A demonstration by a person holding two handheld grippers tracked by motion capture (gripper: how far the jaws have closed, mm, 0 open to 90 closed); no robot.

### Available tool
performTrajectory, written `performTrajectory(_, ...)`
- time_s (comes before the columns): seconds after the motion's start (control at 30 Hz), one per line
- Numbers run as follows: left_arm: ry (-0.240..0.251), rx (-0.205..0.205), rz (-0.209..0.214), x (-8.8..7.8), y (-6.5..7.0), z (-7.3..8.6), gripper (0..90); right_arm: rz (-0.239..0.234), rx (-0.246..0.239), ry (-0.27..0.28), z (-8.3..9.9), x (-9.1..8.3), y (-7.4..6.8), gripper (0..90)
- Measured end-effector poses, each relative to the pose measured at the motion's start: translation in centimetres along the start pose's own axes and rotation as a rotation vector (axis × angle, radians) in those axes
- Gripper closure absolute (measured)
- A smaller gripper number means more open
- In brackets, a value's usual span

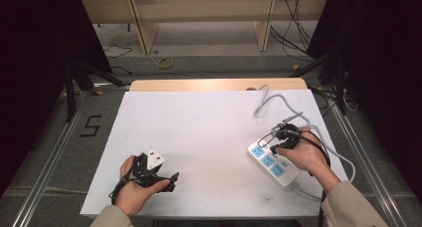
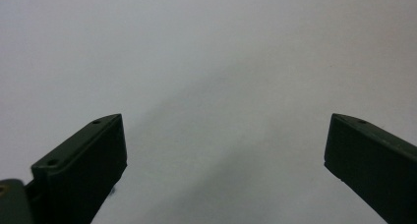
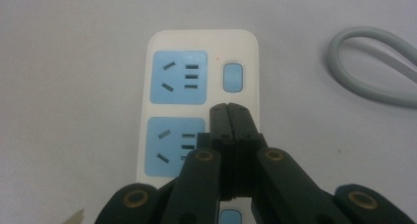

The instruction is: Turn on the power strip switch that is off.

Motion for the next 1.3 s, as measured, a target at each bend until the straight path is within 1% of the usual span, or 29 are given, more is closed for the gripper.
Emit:
performTrajectory(0.33, 0.002, 0.002, 0.001, 0.06, 0.07, -0.07, 1.9, 0.004, 0.005, -0.021, 0.08, 0.31, 0.3, 90.0)
performTrajectory(0.37, 0.001, 0.002, 0.002, 0.07, 0.08, -0.06, 1.9, 0.001, 0.004, -0.029, 0.15, 0.35, 0.29, 90.0)
performTrajectory(0.67, 0.003, 0.001, 0.001, 0.12, 0.14, -0.09, 1.9, 0.005, 0.004, -0.039, 0.13, 0.59, 0.33, 90.0)
performTrajectory(0.77, 0.003, 0.002, 0.001, 0.13, 0.17, -0.1, 1.9, 0.005, -0.004, -0.04, 0.09, 0.64, 0.32, 90.0)
performTrajectory(1.3, 0.003, 0.004, 0.002, 0.11, 0.17, -0.1, 1.9, 0.02, -0.014, -0.052, 0.09, 0.66, 0.09, 90.0)
Point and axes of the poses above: each handheld gripper's, and its own axes: x roughly forward along the jaws, z roughly out of its underside, y roughly to its right, the point moved 9 cm from there along x, roughly forward along the jaws, and after that the axes turned 2 degrees about -y, right-handed, at the moved point
